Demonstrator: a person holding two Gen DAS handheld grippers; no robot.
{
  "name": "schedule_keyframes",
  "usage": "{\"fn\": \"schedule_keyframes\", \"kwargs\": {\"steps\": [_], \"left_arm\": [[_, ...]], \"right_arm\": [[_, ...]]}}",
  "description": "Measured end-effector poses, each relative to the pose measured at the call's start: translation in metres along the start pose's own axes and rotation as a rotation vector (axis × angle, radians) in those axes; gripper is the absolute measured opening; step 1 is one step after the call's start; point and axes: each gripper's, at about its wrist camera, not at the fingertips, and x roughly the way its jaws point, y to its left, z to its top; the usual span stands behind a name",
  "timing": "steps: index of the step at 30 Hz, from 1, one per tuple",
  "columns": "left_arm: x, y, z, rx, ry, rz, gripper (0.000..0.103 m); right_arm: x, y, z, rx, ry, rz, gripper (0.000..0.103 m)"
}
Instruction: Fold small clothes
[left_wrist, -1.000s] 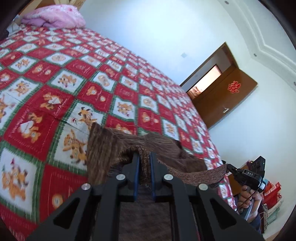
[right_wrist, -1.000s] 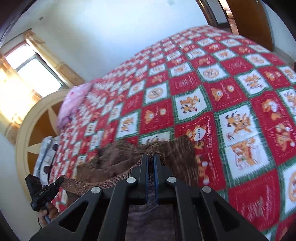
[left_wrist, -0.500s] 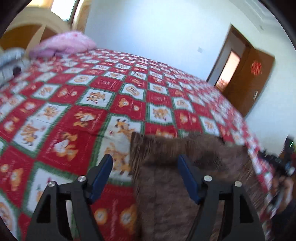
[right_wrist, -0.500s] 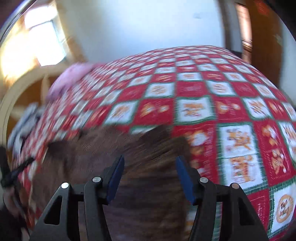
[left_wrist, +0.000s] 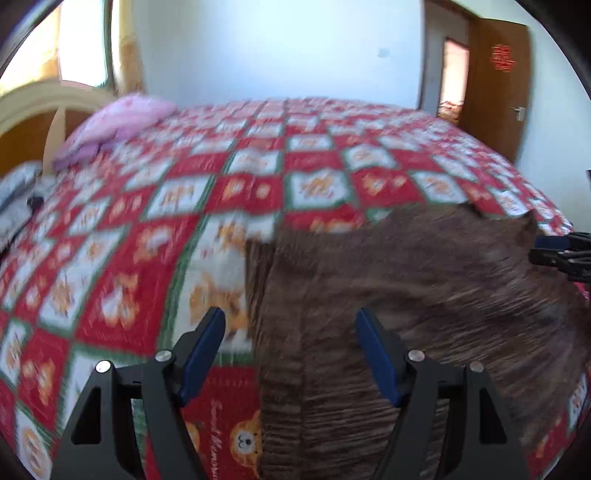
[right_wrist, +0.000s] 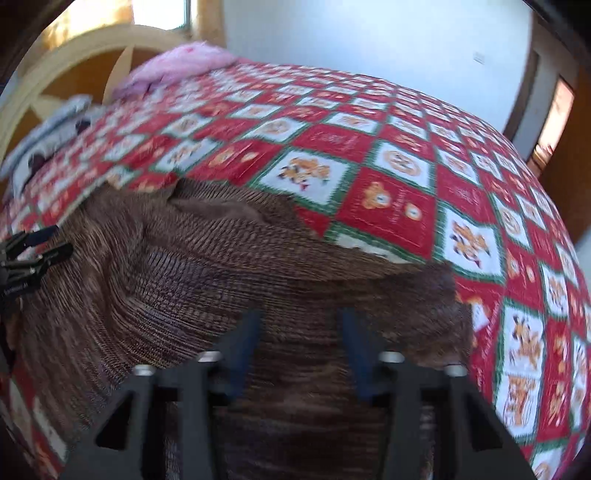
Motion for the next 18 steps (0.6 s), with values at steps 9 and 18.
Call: {"fn": "schedule_keyframes", "kwargs": {"steps": [9, 18], "left_arm": [[0.0, 0.041, -0.015, -0.241, -0.015, -0.078, 0.08], [-0.004, 0.065, -0.024, -0.399, -0.086, -0.224, 0.081]], "right_arm": [[0.008, 0.007, 0.025, 0.033, -0.038, -0.046, 0.0], [-0.006, 0.022, 0.045, 0.03, -0.097, 0.174, 0.059]]}}
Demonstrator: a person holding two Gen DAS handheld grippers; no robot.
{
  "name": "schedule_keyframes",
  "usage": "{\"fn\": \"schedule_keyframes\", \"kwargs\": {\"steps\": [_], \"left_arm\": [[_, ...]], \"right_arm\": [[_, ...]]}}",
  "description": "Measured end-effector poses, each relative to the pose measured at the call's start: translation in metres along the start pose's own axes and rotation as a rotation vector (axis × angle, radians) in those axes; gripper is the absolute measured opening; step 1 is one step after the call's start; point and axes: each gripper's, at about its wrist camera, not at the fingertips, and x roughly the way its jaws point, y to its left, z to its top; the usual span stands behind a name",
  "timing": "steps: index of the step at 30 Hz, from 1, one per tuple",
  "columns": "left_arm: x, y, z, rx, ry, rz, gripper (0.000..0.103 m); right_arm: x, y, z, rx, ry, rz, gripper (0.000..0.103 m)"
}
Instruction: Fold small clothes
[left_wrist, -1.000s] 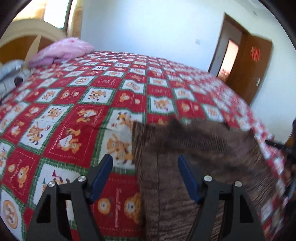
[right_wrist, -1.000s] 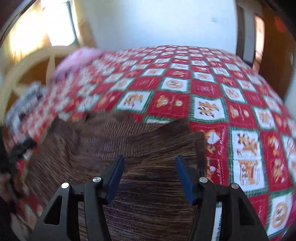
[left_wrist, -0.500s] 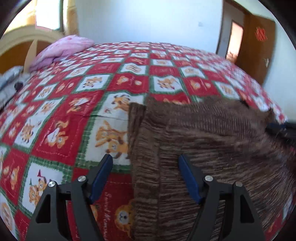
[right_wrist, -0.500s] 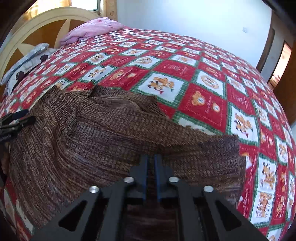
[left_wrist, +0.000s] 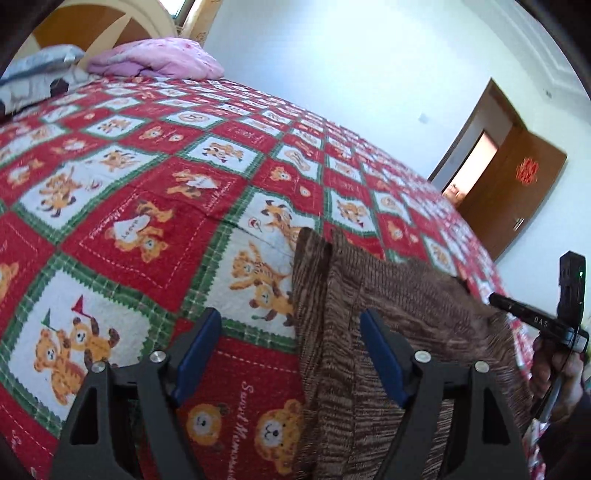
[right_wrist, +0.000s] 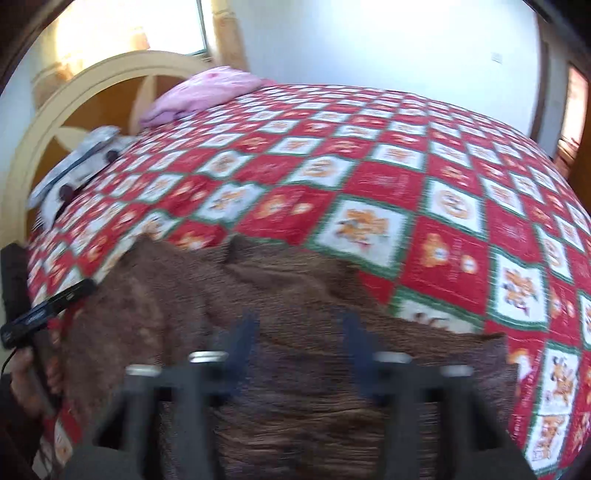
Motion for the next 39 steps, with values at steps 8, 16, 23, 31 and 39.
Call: {"fn": "schedule_keyframes", "kwargs": {"steps": [8, 16, 23, 31, 39], "left_arm": [[-0.002, 0.007, 0.001, -0.029, -0.014, -0.044, 0.083], [-0.01, 0.018, 0.001, -0.08, -0.062, -0.088, 0.084], [-0.023, 0.032, -0.001, -0.164, -0.155, -0.073, 0.087], [-0.019, 0.031, 0.0, -0.153, -0.14, -0.068, 0.089], [-0.019, 0.031, -0.001, -0.148, -0.135, -0.067, 0.091]], "right_arm": [[0.026, 0.023, -0.013, -0.101, 0.083, -0.041, 0.022], [0.011, 0.032, 0.001, -0.14, 0.019, -0.112, 0.002], [0.025, 0.02, 0.027, -0.076, 0.005, -0.227, 0.002], [0.048, 0.007, 0.01, -0.059, 0.074, -0.271, 0.018], [-0.039, -0.046, -0.025, 0.109, -0.038, -0.221, 0.029]]}}
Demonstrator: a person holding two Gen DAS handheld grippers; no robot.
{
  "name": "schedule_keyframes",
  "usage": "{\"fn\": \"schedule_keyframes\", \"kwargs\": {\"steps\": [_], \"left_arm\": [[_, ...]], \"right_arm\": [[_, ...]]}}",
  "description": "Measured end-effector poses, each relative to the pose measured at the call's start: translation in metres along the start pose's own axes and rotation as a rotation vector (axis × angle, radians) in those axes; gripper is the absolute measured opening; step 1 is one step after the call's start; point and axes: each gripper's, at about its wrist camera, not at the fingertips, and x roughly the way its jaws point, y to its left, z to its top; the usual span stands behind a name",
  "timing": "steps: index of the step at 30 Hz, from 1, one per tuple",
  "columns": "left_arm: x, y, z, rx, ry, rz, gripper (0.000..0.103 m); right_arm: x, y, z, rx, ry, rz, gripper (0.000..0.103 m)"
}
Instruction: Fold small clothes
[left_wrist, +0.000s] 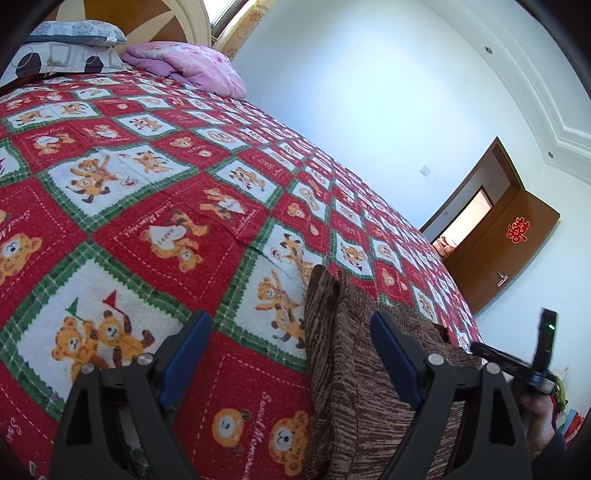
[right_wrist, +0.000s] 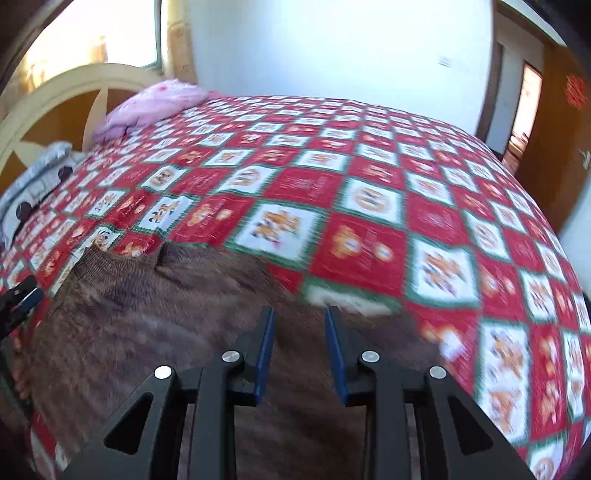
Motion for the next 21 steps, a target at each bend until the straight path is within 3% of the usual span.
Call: {"fn": "schedule_keyframes", "kwargs": {"steps": [3, 7, 11, 14, 16, 18, 21], "left_arm": [[0.001, -0.001, 0.0, 0.003, 0.004, 0.002, 0.091], [0.004, -0.004, 0.0, 0.016, 0.019, 0.01, 0.094], [0.005, -0.005, 0.0, 0.022, 0.029, 0.018, 0.095], [0.005, -0.006, -0.001, 0.025, 0.033, 0.024, 0.095], [0.006, -0.005, -0.001, 0.026, 0.034, 0.024, 0.095], [0.006, -0.005, -0.001, 0.027, 0.035, 0.026, 0.095], [0.006, -0.005, -0.001, 0.028, 0.036, 0.026, 0.095]], "right_arm": [[-0.005, -0.008, -0.026, -0.014, 0.055, 0.022, 0.029], [0.0, -0.013, -0.065, -0.036, 0.125, -0.084, 0.029], [-0.026, -0.03, -0.084, 0.084, 0.092, -0.025, 0.03], [-0.048, -0.034, -0.099, 0.134, 0.078, 0.002, 0.038], [-0.055, -0.031, -0.108, 0.125, 0.087, 0.014, 0.038], [-0.059, -0.027, -0.111, 0.084, 0.072, -0.032, 0.038], [-0.056, -0.032, -0.091, 0.08, 0.011, -0.037, 0.038]]}}
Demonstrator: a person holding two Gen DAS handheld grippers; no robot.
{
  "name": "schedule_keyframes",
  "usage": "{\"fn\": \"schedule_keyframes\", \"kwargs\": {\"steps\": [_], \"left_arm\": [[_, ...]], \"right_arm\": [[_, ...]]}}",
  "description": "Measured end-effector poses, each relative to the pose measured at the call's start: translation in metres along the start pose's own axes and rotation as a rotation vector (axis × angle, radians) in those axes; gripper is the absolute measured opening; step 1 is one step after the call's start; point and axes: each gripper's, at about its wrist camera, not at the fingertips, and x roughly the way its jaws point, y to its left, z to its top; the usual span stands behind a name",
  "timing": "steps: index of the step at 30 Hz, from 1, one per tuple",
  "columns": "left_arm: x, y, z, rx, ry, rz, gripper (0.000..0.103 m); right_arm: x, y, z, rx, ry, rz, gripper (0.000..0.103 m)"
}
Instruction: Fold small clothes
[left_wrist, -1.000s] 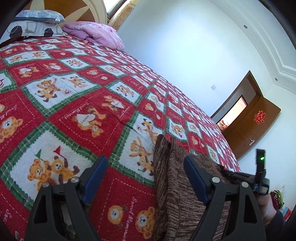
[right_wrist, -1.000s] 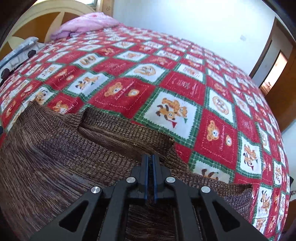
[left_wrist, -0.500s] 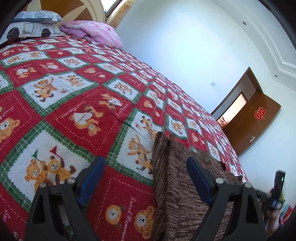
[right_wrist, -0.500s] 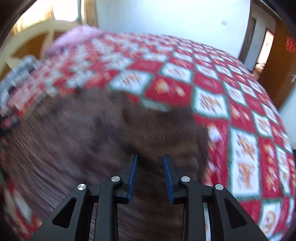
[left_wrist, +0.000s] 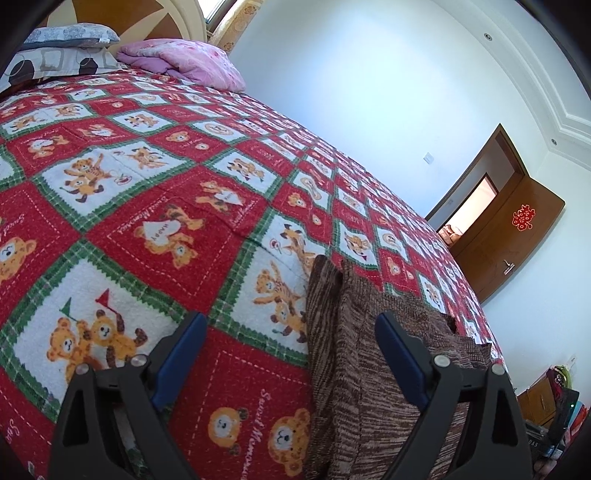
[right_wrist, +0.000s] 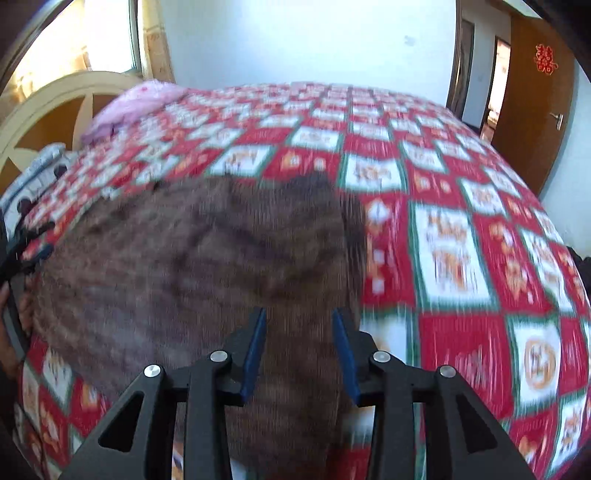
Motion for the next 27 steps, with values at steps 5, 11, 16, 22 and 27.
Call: {"fn": "schedule_keyframes", "kwargs": {"steps": [5, 11, 16, 22, 27], "left_arm": [[0.0, 0.001, 0.0, 0.0, -0.001, -0.002, 0.095], [0.0, 0.0, 0.0, 0.0, 0.0, 0.001, 0.095], [0.002, -0.002, -0.001, 0.016, 0.008, 0.007, 0.098], [0.002, -0.003, -0.001, 0.019, 0.008, 0.007, 0.098], [0.001, -0.003, -0.001, 0.018, 0.009, 0.008, 0.098]], "right_arm": [[0.034, 0.009, 0.058, -0.042, -0.047, -0.039, 0.038], [0.098, 0.017, 0.077, -0.124, 0.058, -0.211, 0.017], [0.088, -0.042, 0.079, 0.106, 0.046, -0.267, 0.017], [0.051, -0.034, 0.064, 0.08, -0.003, -0.098, 0.018], [0.045, -0.009, 0.052, 0.041, 0.039, 0.024, 0.026]]}}
